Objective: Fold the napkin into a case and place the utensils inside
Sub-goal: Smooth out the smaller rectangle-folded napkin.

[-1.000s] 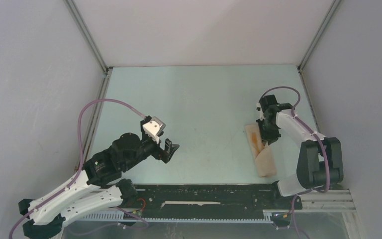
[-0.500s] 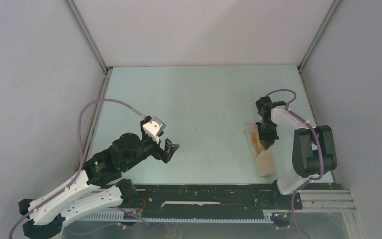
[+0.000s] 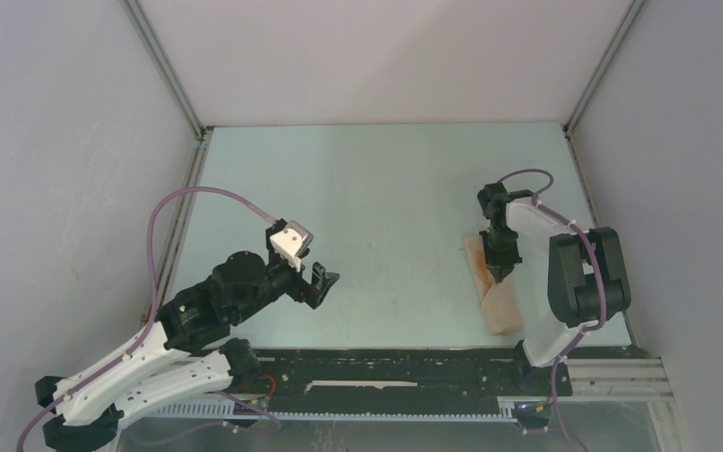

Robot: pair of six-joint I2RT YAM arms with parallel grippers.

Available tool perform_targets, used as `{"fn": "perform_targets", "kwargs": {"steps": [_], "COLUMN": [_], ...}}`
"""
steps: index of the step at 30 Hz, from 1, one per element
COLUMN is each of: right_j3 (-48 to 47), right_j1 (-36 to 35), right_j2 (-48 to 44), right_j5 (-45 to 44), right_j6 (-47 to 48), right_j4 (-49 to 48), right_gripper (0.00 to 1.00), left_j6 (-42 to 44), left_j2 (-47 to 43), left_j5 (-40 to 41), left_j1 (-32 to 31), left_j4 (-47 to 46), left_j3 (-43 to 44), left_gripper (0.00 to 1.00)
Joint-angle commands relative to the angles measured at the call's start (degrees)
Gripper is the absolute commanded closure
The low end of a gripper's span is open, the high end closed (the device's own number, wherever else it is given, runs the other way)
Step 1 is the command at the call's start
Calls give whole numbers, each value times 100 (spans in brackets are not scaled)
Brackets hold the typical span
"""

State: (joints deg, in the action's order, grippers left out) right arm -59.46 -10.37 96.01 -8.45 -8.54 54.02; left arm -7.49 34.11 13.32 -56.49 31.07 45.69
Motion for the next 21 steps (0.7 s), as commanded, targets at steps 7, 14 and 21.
{"fn": "perform_targets", "kwargs": {"steps": [7,14,21], "right_j3": [-407,-874,-1468], "right_j1": [28,113,171], "right_j2": [-832,59,806], "right_j5": [-368,-304,-254], "right_j6": [-227,-267,-135], "right_j4": [-238,-1113,-1281], "right_gripper": [74,83,90], "left_j6": [2,-7,2], "left_j2": [36,89,189], "left_j5": [-39,-17,-9], "left_j1": [2,78,120], "left_j4": [-118,-101,-106], "left_j3": [37,27,27], "left_gripper": [11,11,11]}}
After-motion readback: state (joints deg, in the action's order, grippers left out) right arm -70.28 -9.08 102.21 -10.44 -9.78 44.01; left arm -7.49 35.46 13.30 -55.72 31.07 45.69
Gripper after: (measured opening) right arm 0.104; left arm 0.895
